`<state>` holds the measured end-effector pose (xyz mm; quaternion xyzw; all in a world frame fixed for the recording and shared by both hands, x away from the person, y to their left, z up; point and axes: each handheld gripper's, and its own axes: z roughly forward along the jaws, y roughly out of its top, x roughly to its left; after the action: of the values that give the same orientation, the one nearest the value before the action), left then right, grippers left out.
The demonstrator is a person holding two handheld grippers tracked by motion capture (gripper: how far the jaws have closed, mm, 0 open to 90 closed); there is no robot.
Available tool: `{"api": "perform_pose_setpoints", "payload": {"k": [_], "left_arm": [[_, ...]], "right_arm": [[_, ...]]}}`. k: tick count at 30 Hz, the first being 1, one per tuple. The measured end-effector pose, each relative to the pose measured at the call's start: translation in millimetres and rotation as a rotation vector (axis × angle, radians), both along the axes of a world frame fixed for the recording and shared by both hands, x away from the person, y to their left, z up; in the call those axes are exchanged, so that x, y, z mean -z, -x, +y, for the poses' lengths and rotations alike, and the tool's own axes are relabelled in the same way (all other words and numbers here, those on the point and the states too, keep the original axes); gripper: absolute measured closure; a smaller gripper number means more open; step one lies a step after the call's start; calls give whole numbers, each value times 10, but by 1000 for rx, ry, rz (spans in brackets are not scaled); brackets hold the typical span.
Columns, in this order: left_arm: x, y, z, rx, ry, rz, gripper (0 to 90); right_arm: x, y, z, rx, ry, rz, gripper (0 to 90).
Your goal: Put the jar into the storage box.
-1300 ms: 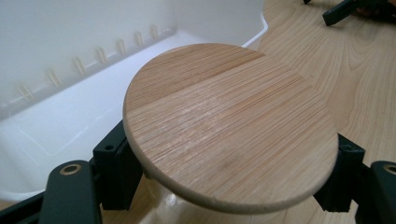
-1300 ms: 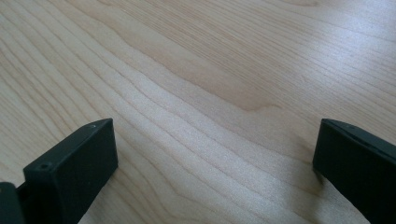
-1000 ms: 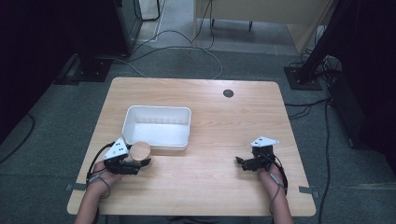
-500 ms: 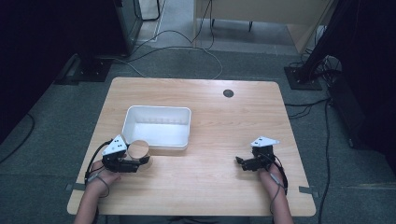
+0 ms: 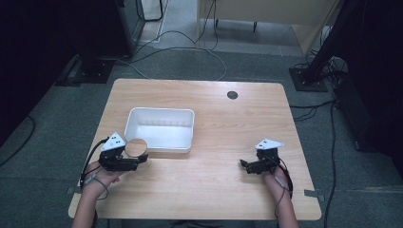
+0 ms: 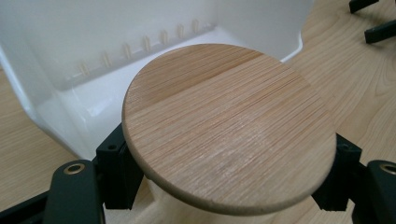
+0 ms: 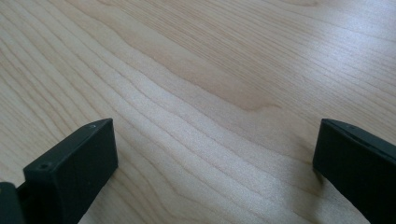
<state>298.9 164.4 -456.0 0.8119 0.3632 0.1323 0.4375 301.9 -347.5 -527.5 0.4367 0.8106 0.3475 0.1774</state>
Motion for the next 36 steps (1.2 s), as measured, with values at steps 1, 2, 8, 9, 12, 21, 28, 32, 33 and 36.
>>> {"api": "perform_pose_setpoints", "payload": {"k": [1, 2, 8, 9, 12, 21, 28, 32, 33, 36], "left_arm": [[-29, 9, -4, -2, 0, -9, 258], [-29, 9, -4, -2, 0, -9, 258], [-207, 60, -40, -16, 2, -53, 258], [-250, 67, -48, -22, 7, -65, 258], [-329, 73, -73, -41, 12, -86, 258], [-486, 62, -159, -118, 31, -170, 258], [-450, 54, -245, -182, 71, -382, 258], [-254, -45, -312, -228, 122, -457, 258], [-195, -79, -328, -243, 125, -469, 259], [3, -251, -372, -283, 173, -447, 258]], "right_arm": [[0, 0, 0, 0, 0, 0, 0], [0, 0, 0, 0, 0, 0, 0], [0, 0, 0, 0, 0, 0, 0], [0, 0, 0, 0, 0, 0, 0], [0, -3, 4, 2, 1, 0, 0], [0, -8, 9, 3, 1, 0, 0], [0, 11, 18, 23, 1, 0, 0], [0, 19, 20, 26, 1, 0, 0], [-1, 20, 20, 27, 2, -1, 0], [0, 25, 21, 30, 1, -1, 0]]}}
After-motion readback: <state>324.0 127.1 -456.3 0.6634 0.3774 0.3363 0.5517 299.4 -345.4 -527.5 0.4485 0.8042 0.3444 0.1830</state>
